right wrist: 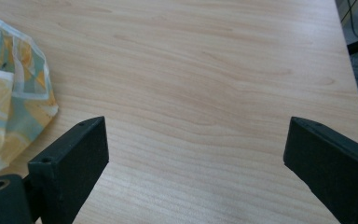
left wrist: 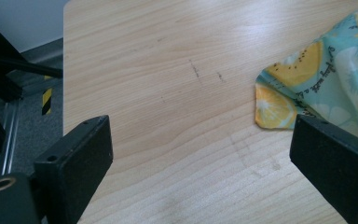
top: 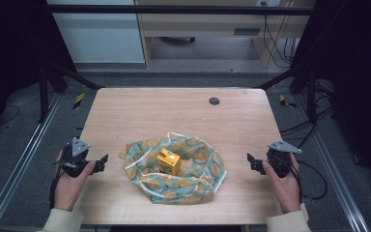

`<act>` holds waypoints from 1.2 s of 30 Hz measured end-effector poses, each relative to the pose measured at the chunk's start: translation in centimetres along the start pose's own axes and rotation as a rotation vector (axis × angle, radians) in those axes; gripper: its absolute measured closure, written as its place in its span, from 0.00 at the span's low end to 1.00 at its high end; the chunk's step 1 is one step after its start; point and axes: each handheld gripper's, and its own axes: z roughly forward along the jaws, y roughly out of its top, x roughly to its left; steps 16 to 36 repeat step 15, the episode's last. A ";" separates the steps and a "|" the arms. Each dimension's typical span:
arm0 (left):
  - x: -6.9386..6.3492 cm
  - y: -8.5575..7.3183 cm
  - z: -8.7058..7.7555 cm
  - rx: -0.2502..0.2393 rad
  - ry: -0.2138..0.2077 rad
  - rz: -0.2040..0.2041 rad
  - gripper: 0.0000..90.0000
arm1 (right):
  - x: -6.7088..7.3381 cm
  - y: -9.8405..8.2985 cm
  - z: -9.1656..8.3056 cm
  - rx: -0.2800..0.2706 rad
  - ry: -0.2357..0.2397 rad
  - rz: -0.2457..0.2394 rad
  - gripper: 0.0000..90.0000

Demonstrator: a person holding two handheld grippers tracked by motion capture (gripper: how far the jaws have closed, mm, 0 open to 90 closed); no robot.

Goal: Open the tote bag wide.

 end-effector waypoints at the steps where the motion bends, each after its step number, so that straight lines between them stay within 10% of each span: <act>1: 0.0 -0.1 0.1 0.007 -0.003 -0.001 0.07 | 0.0 -0.1 0.1 0.008 -0.001 0.001 0.08; 10: -0.1 -0.6 1.0 0.108 -0.007 0.009 0.07 | 0.2 -0.7 0.2 0.080 -0.015 -0.027 0.11; 36: -0.1 -0.5 0.9 0.100 -0.007 0.003 0.08 | 0.4 -0.7 0.3 0.093 -0.014 -0.038 0.11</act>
